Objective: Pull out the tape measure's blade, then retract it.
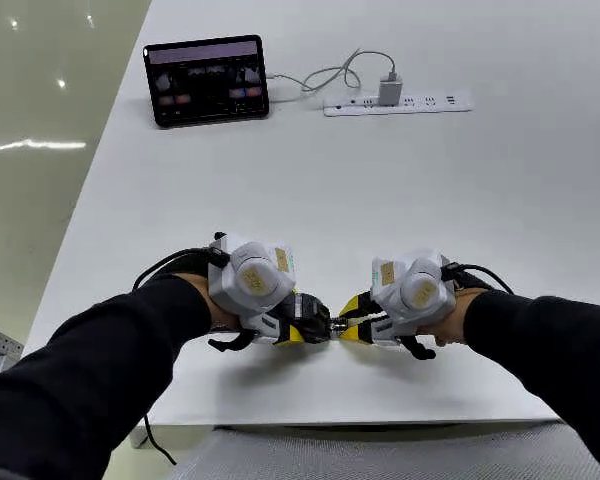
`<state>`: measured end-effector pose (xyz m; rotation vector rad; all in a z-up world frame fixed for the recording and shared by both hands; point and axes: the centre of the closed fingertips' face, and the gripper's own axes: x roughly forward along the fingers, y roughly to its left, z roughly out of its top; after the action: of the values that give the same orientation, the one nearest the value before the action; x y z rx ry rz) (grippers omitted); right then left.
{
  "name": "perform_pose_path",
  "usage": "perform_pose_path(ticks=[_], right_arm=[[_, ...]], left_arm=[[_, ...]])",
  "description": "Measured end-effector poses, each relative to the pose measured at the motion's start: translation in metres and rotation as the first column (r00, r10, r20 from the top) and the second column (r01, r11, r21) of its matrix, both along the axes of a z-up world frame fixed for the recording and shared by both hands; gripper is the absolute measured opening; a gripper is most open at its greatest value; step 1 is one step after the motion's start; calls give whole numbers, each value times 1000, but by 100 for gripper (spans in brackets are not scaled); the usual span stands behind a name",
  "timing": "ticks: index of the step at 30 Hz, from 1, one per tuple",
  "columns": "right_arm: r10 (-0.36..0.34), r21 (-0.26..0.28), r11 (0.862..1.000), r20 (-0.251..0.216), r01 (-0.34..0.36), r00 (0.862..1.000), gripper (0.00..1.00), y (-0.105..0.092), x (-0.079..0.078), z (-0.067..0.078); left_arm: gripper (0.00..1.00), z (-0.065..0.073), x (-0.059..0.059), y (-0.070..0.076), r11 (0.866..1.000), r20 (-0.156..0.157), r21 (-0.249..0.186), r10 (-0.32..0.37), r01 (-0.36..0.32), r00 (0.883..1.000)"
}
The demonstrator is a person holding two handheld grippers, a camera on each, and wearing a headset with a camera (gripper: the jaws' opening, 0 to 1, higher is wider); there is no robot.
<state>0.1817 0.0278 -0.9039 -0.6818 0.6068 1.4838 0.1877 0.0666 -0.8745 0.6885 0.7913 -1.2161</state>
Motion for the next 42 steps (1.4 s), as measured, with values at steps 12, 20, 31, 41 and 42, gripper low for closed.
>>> perform_pose_path(ticks=[12, 20, 31, 41, 42], right_arm=[[19, -26, 999, -39, -20, 999, 10, 3, -2, -3], [2, -22, 1000, -58, -4, 998, 9, -7, -1, -2], [7, -46, 999, -45, -9, 999, 16, 0, 0, -1], [7, -47, 999, -64, -10, 998, 10, 3, -3, -3], [3, -46, 999, -63, -6, 998, 10, 2, -3, -3]], left_arm=[[32, 0, 0, 1, 1000, -1, 8, -16, 16, 1000], [32, 0, -1, 1, 1000, -1, 7, -16, 16, 1000], [32, 0, -1, -1, 1000, -7, 0, -3, 3, 1000], [32, 0, -1, 1, 1000, -9, 3, 7, -7, 1000], [32, 0, -1, 1, 1000, -9, 6, 5, -5, 1000]])
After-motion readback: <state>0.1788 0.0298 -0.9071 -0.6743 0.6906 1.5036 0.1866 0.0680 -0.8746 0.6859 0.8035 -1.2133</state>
